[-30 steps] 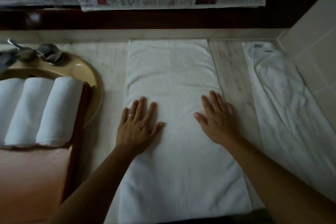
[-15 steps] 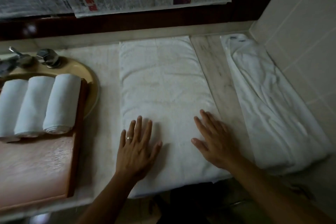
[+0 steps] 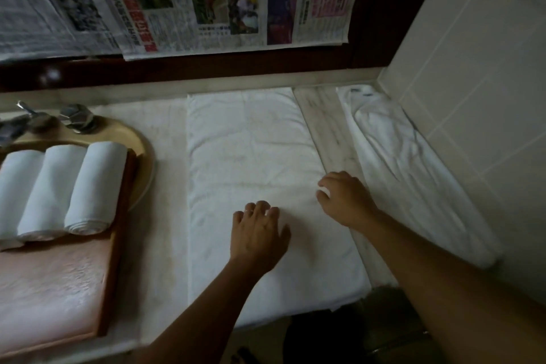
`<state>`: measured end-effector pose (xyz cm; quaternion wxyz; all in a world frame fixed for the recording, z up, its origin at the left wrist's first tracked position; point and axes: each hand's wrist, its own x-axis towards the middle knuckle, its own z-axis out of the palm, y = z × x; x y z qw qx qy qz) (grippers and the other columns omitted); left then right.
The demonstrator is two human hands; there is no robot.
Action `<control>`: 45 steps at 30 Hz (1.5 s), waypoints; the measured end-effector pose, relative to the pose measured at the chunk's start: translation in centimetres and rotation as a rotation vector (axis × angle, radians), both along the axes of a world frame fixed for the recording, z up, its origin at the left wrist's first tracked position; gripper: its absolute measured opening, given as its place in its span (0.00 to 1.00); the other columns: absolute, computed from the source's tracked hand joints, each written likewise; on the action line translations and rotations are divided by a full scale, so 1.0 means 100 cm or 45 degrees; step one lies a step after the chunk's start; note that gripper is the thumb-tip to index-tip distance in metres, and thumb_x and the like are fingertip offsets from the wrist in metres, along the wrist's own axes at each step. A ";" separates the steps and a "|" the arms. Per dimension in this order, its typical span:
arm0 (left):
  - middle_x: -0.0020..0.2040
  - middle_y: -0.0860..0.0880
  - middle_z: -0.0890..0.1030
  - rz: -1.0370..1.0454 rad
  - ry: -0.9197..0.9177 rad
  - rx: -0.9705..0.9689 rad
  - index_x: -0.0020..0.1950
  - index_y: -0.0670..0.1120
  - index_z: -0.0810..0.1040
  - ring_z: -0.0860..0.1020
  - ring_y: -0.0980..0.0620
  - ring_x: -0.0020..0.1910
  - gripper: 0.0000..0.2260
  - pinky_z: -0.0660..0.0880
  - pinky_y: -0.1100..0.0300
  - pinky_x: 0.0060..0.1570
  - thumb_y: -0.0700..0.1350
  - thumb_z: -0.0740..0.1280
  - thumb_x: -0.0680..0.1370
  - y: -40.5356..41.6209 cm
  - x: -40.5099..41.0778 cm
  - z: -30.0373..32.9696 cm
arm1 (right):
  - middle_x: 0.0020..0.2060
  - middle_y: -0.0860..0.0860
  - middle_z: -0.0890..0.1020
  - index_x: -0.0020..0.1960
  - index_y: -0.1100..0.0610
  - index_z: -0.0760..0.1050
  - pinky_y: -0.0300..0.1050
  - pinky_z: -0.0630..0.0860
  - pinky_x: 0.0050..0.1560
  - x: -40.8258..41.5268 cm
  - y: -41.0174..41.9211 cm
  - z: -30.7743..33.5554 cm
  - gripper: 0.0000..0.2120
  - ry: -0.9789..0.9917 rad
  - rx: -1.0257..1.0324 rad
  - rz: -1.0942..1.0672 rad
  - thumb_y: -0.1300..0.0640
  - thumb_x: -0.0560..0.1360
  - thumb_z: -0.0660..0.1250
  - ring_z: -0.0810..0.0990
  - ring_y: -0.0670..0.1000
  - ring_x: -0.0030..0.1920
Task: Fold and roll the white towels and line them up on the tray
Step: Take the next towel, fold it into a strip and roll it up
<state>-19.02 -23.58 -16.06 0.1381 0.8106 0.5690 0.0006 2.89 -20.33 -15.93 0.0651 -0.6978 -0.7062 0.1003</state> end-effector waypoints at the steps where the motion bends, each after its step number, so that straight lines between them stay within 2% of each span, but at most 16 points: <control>1: 0.65 0.49 0.76 -0.011 -0.027 -0.035 0.67 0.50 0.74 0.73 0.47 0.63 0.21 0.69 0.51 0.62 0.61 0.56 0.81 0.004 0.010 0.002 | 0.59 0.51 0.80 0.61 0.57 0.78 0.52 0.71 0.62 0.003 0.012 0.006 0.17 -0.054 -0.026 -0.001 0.49 0.79 0.62 0.74 0.55 0.61; 5: 0.52 0.49 0.78 -0.026 -0.162 -0.186 0.61 0.48 0.74 0.79 0.48 0.47 0.17 0.79 0.52 0.49 0.58 0.58 0.82 0.025 0.047 0.011 | 0.58 0.50 0.78 0.60 0.54 0.78 0.52 0.70 0.60 0.014 0.066 0.021 0.18 -0.227 -0.121 -0.001 0.46 0.78 0.59 0.72 0.54 0.60; 9: 0.48 0.49 0.76 -0.067 -0.148 -0.161 0.59 0.47 0.73 0.79 0.49 0.42 0.15 0.80 0.53 0.43 0.57 0.59 0.82 0.051 0.084 0.013 | 0.58 0.51 0.77 0.60 0.54 0.77 0.52 0.70 0.61 0.021 0.120 0.026 0.16 -0.139 -0.205 0.044 0.47 0.79 0.59 0.72 0.55 0.60; 11: 0.48 0.49 0.76 -0.060 -0.148 -0.182 0.59 0.47 0.73 0.79 0.49 0.41 0.14 0.80 0.54 0.42 0.56 0.58 0.82 0.065 0.102 0.012 | 0.59 0.51 0.78 0.62 0.54 0.77 0.53 0.74 0.60 0.024 0.148 0.024 0.16 -0.031 -0.246 0.053 0.48 0.79 0.60 0.76 0.56 0.58; 15: 0.47 0.50 0.75 0.015 -0.162 -0.252 0.58 0.47 0.73 0.78 0.50 0.40 0.13 0.75 0.58 0.38 0.54 0.58 0.83 0.087 0.130 0.009 | 0.52 0.54 0.82 0.52 0.55 0.79 0.47 0.77 0.51 0.035 0.204 0.008 0.09 0.136 -0.267 0.070 0.55 0.79 0.60 0.79 0.55 0.49; 18: 0.50 0.48 0.76 0.144 -0.229 -0.305 0.60 0.46 0.73 0.79 0.49 0.43 0.11 0.75 0.58 0.41 0.52 0.59 0.83 0.103 0.146 0.008 | 0.55 0.56 0.81 0.56 0.57 0.81 0.46 0.76 0.53 0.034 0.242 0.000 0.11 0.195 -0.182 0.079 0.60 0.79 0.61 0.79 0.57 0.54; 21: 0.52 0.47 0.77 0.232 -0.239 -0.335 0.59 0.45 0.73 0.80 0.48 0.44 0.09 0.75 0.57 0.41 0.48 0.61 0.83 0.114 0.155 0.005 | 0.61 0.56 0.79 0.63 0.57 0.78 0.47 0.75 0.58 0.030 0.276 -0.006 0.14 0.221 -0.111 0.055 0.59 0.79 0.62 0.78 0.59 0.59; 24: 0.52 0.46 0.78 0.276 -0.211 -0.345 0.58 0.44 0.73 0.79 0.49 0.43 0.07 0.77 0.57 0.43 0.45 0.60 0.83 0.124 0.161 0.000 | 0.59 0.57 0.80 0.61 0.58 0.77 0.42 0.71 0.48 0.029 0.311 -0.016 0.12 0.245 -0.071 -0.012 0.59 0.79 0.61 0.79 0.58 0.53; 26: 0.53 0.45 0.78 0.295 -0.200 -0.369 0.59 0.44 0.73 0.78 0.50 0.42 0.07 0.76 0.57 0.44 0.44 0.59 0.84 0.132 0.164 -0.003 | 0.58 0.58 0.80 0.62 0.60 0.75 0.42 0.69 0.46 0.026 0.331 -0.022 0.12 0.278 -0.040 -0.091 0.59 0.80 0.61 0.79 0.58 0.53; 30: 0.53 0.45 0.78 0.310 -0.187 -0.373 0.59 0.43 0.73 0.79 0.48 0.43 0.08 0.76 0.57 0.43 0.42 0.56 0.84 0.141 0.168 -0.004 | 0.62 0.58 0.78 0.66 0.59 0.71 0.47 0.72 0.52 0.019 0.356 -0.031 0.17 0.282 -0.098 -0.186 0.53 0.81 0.61 0.77 0.60 0.60; 32: 0.52 0.45 0.79 0.299 -0.192 -0.374 0.59 0.43 0.73 0.76 0.49 0.40 0.08 0.74 0.58 0.41 0.43 0.57 0.84 0.145 0.167 -0.005 | 0.64 0.58 0.77 0.69 0.58 0.70 0.48 0.74 0.55 0.016 0.362 -0.032 0.20 0.282 -0.125 -0.233 0.52 0.80 0.64 0.77 0.60 0.62; 33: 0.52 0.45 0.79 0.304 -0.203 -0.368 0.58 0.43 0.73 0.74 0.50 0.39 0.08 0.72 0.59 0.40 0.43 0.57 0.84 0.147 0.166 -0.005 | 0.63 0.58 0.77 0.69 0.58 0.70 0.48 0.74 0.54 0.014 0.365 -0.032 0.20 0.283 -0.129 -0.259 0.54 0.79 0.65 0.78 0.60 0.61; 36: 0.47 0.47 0.78 0.352 -0.254 -0.337 0.52 0.45 0.73 0.72 0.51 0.37 0.07 0.69 0.60 0.37 0.44 0.56 0.83 0.149 0.162 -0.008 | 0.55 0.58 0.80 0.60 0.60 0.74 0.45 0.72 0.43 0.011 0.369 -0.032 0.12 0.294 -0.155 -0.314 0.59 0.77 0.66 0.80 0.59 0.51; 38: 0.42 0.50 0.76 0.395 -0.301 -0.315 0.46 0.47 0.70 0.72 0.51 0.34 0.06 0.69 0.60 0.34 0.45 0.56 0.82 0.147 0.159 -0.010 | 0.55 0.59 0.81 0.58 0.62 0.76 0.47 0.75 0.45 0.009 0.368 -0.030 0.12 0.296 -0.172 -0.336 0.59 0.76 0.66 0.80 0.60 0.52; 41: 0.35 0.54 0.74 0.517 -0.406 -0.248 0.40 0.49 0.70 0.72 0.55 0.31 0.08 0.67 0.62 0.31 0.48 0.60 0.79 0.142 0.150 -0.008 | 0.57 0.58 0.80 0.59 0.61 0.77 0.51 0.79 0.53 0.007 0.366 -0.028 0.15 0.335 -0.134 -0.366 0.56 0.75 0.67 0.80 0.60 0.56; 45: 0.34 0.55 0.79 0.729 -0.704 -0.238 0.41 0.52 0.76 0.77 0.56 0.31 0.07 0.72 0.66 0.31 0.53 0.67 0.76 0.136 0.133 0.003 | 0.53 0.57 0.82 0.57 0.61 0.76 0.48 0.78 0.45 0.008 0.356 -0.027 0.11 0.344 -0.098 -0.381 0.59 0.76 0.68 0.81 0.60 0.51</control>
